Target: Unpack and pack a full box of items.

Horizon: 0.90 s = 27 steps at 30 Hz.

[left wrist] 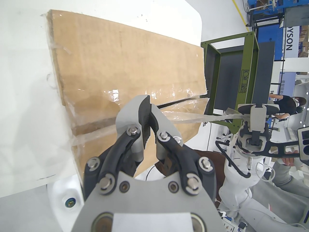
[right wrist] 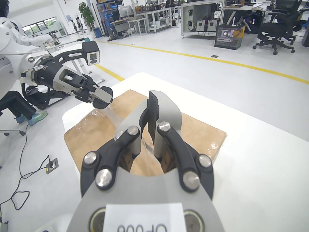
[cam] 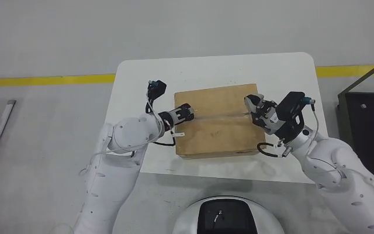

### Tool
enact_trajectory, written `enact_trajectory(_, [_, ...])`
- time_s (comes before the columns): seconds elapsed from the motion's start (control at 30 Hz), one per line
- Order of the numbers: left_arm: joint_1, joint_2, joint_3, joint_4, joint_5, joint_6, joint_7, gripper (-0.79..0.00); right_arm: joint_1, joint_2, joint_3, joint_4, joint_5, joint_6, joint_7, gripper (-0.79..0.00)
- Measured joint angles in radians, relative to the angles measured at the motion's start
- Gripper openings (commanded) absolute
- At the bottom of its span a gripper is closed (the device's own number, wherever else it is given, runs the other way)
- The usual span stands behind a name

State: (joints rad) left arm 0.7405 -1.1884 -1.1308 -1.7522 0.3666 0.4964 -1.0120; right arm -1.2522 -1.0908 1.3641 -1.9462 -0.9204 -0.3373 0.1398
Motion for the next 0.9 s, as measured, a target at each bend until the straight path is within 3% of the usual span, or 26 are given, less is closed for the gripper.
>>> enact_trajectory(0.27, [-0.024, -0.006, 0.043, 0.025, -0.016, -0.010, -0.009, -0.785, 0.007, -0.004, -0.012, 0.002, -0.011, -0.004, 0.007, -0.773])
enact_trajectory(0.33, [-0.029, -0.007, 0.051, 0.031, -0.017, -0.012, -0.012, -0.785, 0.008, -0.005, -0.012, 0.003, -0.010, -0.002, 0.013, -0.483])
enact_trajectory(0.63, [-0.055, -0.014, 0.087, 0.077, -0.030, -0.029, -0.007, -0.785, -0.005, -0.006, 0.039, -0.013, 0.040, 0.056, 0.037, -0.406])
enact_trajectory(0.83, [-0.067, -0.015, 0.096, 0.081, -0.035, -0.032, -0.012, -0.785, -0.045, -0.005, 0.105, -0.036, 0.129, 0.087, 0.058, -0.400])
enact_trajectory(0.9, [-0.068, -0.014, 0.093, 0.075, -0.037, -0.030, -0.015, -0.751, -0.060, -0.003, 0.134, -0.047, 0.181, 0.120, 0.115, -0.403])
